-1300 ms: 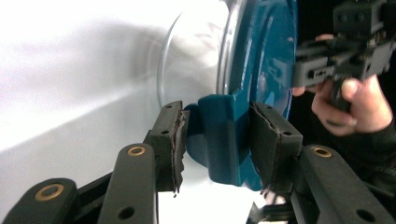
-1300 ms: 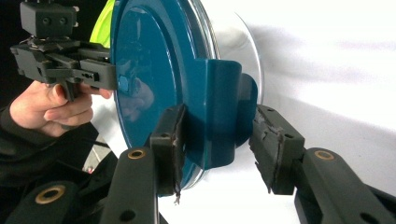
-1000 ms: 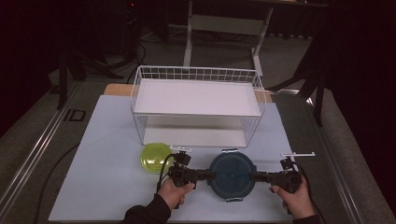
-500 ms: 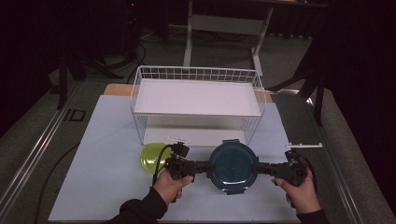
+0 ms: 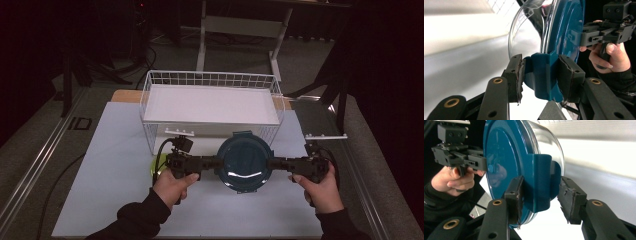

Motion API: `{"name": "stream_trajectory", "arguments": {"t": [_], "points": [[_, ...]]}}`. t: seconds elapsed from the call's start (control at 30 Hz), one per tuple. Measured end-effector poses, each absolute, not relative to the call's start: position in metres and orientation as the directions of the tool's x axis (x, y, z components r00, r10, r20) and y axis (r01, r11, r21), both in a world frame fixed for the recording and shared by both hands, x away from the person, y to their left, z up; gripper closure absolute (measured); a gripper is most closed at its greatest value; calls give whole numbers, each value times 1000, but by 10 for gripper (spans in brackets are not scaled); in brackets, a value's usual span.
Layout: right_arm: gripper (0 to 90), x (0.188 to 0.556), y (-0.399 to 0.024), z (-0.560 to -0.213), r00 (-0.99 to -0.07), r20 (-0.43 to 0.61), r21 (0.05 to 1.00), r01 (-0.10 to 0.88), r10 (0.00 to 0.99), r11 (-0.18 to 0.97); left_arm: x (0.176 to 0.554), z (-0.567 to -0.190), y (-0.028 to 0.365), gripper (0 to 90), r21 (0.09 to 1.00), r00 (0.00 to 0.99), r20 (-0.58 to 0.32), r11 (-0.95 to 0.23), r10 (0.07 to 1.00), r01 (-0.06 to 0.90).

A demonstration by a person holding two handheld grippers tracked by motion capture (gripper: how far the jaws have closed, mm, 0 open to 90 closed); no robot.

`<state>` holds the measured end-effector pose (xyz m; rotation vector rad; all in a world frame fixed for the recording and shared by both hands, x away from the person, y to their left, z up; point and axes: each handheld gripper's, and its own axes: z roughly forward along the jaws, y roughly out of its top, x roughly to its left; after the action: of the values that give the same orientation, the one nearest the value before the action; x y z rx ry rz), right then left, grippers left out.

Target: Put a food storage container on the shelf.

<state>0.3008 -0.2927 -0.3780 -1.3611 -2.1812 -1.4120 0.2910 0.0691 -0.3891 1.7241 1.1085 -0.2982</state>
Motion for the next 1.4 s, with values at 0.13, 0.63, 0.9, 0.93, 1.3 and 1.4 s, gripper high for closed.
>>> {"name": "stream_trajectory", "arguments": {"t": [0.13,0.63,0.9,0.93,1.3,1.4], "points": [[559,310,-284,-360,-565,591,627,771,576,112,297,-372,78,576,633,553,-638,-43,537,773],[558,355,-250,-316,-585,582,640,758,564,126,332,-331,111,574,650,537,-631,3,560,760],[556,379,-235,-304,-574,587,637,763,572,111,355,-320,123,572,655,522,-641,46,563,754],[557,381,-234,-303,-569,590,635,765,573,107,358,-320,125,572,651,516,-644,50,564,758],[554,408,-225,-305,-519,620,591,802,589,86,383,-322,132,568,643,497,-659,81,565,762],[553,412,-223,-302,-516,620,590,803,591,81,387,-319,134,566,643,500,-659,76,562,762]]}}
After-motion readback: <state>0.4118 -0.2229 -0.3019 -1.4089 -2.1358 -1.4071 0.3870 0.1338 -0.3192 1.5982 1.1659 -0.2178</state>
